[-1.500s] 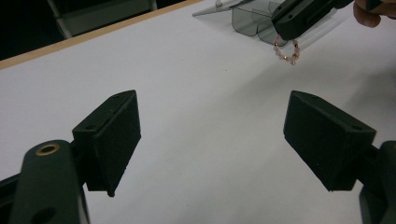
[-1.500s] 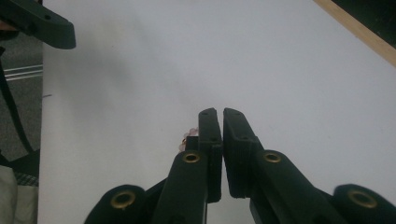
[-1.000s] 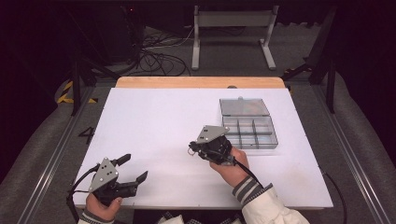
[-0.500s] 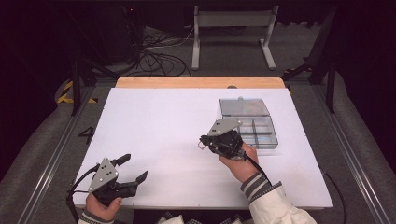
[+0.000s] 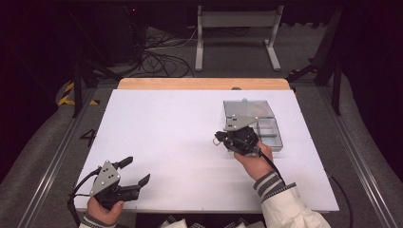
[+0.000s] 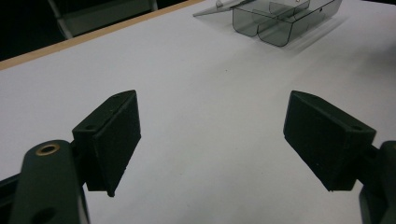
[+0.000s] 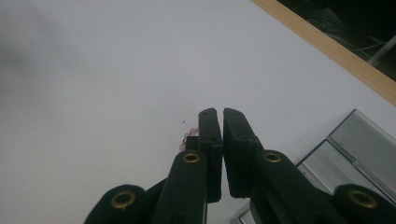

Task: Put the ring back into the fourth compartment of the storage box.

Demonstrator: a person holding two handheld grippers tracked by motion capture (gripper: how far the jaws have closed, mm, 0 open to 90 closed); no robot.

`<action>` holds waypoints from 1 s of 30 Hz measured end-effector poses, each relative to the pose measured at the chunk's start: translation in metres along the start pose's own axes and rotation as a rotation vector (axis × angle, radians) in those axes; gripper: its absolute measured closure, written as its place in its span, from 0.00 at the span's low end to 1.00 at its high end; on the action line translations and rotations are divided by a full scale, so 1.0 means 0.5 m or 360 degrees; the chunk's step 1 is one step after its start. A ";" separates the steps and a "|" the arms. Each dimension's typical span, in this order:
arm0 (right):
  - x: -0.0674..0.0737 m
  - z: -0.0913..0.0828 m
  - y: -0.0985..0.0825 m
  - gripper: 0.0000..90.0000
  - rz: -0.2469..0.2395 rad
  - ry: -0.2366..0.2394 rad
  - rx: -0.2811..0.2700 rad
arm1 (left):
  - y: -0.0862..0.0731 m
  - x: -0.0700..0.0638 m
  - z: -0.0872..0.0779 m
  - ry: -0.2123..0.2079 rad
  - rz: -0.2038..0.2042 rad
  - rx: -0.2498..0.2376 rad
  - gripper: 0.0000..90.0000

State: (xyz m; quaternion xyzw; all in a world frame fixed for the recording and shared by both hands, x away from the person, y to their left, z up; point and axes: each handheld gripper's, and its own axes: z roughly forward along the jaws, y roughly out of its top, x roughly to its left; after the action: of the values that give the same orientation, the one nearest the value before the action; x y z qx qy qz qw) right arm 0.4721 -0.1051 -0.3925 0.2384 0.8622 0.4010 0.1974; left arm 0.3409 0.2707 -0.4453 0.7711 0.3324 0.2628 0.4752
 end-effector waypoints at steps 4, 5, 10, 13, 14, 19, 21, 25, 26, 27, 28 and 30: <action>-0.014 -0.005 -0.006 0.97 0.0016 -0.0025 0.0010 | 0.000 0.000 0.000 0.0002 0.0005 -0.0001 0.22; -0.017 -0.006 -0.007 0.97 0.0020 -0.0028 0.0014 | 0.000 0.000 0.001 0.0000 0.0004 0.0000 0.22; -0.035 -0.008 -0.017 0.97 0.0043 -0.0059 0.0035 | 0.000 0.000 0.000 -0.0002 -0.0001 0.0000 0.22; -0.045 -0.007 -0.022 0.97 0.0059 -0.0075 0.0047 | 0.000 0.000 0.000 -0.0003 -0.0001 0.0000 0.22; -0.048 -0.007 -0.024 0.97 0.0065 -0.0082 0.0050 | 0.000 0.001 0.000 0.0001 0.0005 -0.0001 0.22; -0.069 -0.001 -0.034 0.97 0.0088 -0.0116 0.0089 | 0.000 0.001 0.001 -0.0001 0.0001 -0.0002 0.22; -0.077 0.001 -0.038 0.97 0.0104 -0.0127 0.0103 | 0.000 0.001 0.001 0.0000 0.0001 -0.0003 0.22; -0.091 0.006 -0.045 0.97 0.0129 -0.0149 0.0128 | 0.000 0.001 0.001 0.0000 0.0002 -0.0002 0.22; -0.094 0.007 -0.047 0.97 0.0135 -0.0153 0.0135 | 0.000 0.001 0.001 0.0000 0.0001 -0.0003 0.22; -0.096 0.008 -0.048 0.97 0.0149 -0.0156 0.0143 | 0.000 0.001 0.001 -0.0001 0.0001 -0.0003 0.22; -0.099 0.008 -0.050 0.97 0.0149 -0.0161 0.0148 | 0.000 0.001 0.001 -0.0001 0.0001 -0.0002 0.22; -0.104 0.010 -0.052 0.97 0.0157 -0.0171 0.0159 | 0.000 0.001 0.001 0.0002 0.0005 -0.0003 0.22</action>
State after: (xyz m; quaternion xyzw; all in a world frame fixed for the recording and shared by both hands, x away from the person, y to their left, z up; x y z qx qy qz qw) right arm 0.5100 -0.1464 -0.4084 0.3114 0.8564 0.3535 0.2112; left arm 0.3418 0.2709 -0.4454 0.7710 0.3313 0.2643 0.4753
